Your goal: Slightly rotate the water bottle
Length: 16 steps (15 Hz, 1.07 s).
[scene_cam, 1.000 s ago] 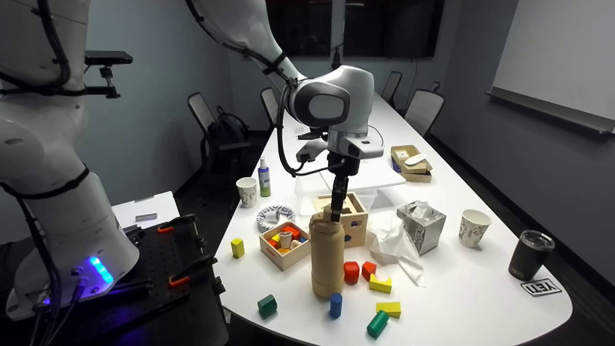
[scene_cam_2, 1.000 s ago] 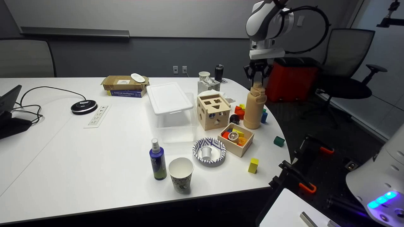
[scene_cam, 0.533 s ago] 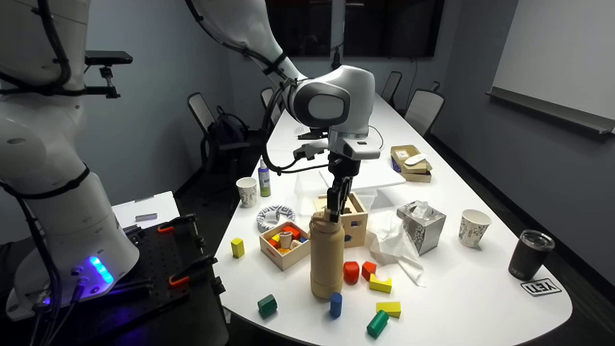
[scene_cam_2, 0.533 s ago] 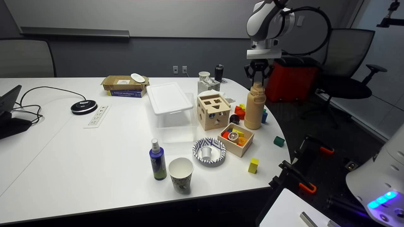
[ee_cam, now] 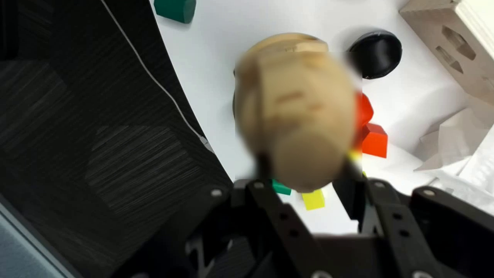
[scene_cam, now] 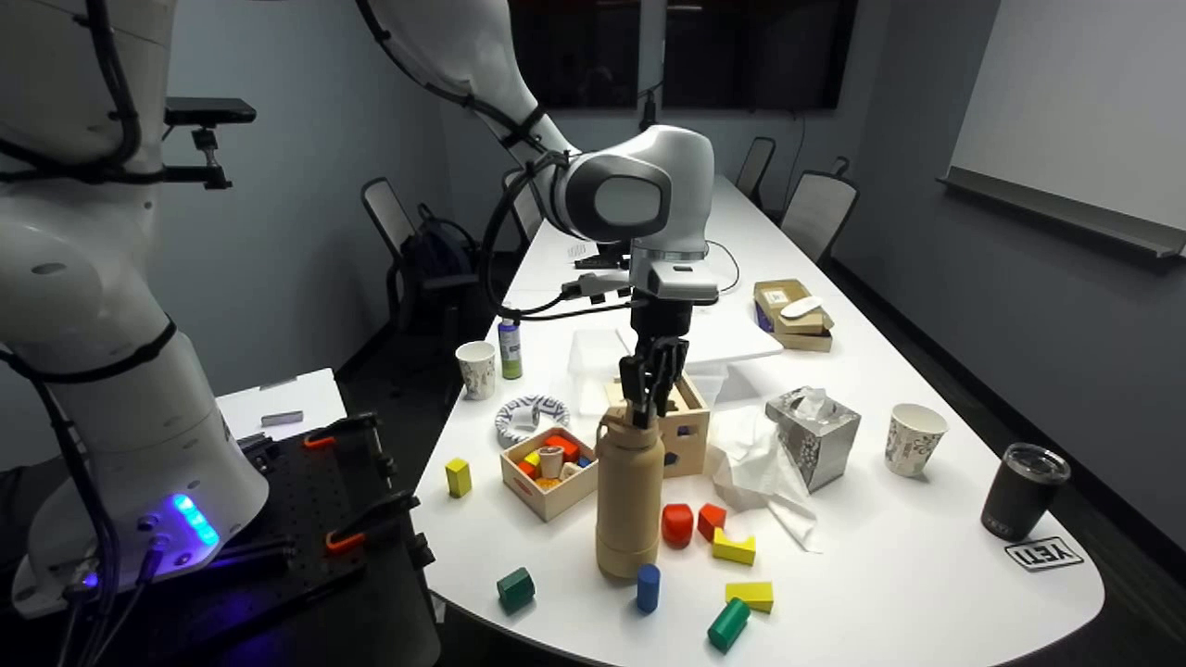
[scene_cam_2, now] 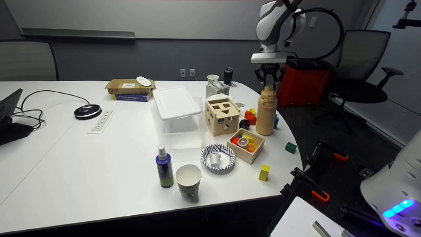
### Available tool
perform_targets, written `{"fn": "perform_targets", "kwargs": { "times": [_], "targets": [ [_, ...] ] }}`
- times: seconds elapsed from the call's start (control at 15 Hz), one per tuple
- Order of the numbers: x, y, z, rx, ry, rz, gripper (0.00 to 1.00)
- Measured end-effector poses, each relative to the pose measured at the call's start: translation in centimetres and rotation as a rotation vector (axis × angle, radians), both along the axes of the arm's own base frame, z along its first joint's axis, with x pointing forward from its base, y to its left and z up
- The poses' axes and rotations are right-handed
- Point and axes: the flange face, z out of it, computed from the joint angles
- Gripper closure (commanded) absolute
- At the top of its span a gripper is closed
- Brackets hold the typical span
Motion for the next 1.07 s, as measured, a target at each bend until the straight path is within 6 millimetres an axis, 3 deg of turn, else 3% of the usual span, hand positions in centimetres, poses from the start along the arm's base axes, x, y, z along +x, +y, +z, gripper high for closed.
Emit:
{"fn": "perform_targets", "kwargs": {
  "times": [0.6,1.07],
  "targets": [
    [0.5,1.7,-0.1,-0.045,0.004,-0.041,0.8],
    [0.7,3.2,0.5,0.098,-0.015,0.213,0.8]
  ]
}}
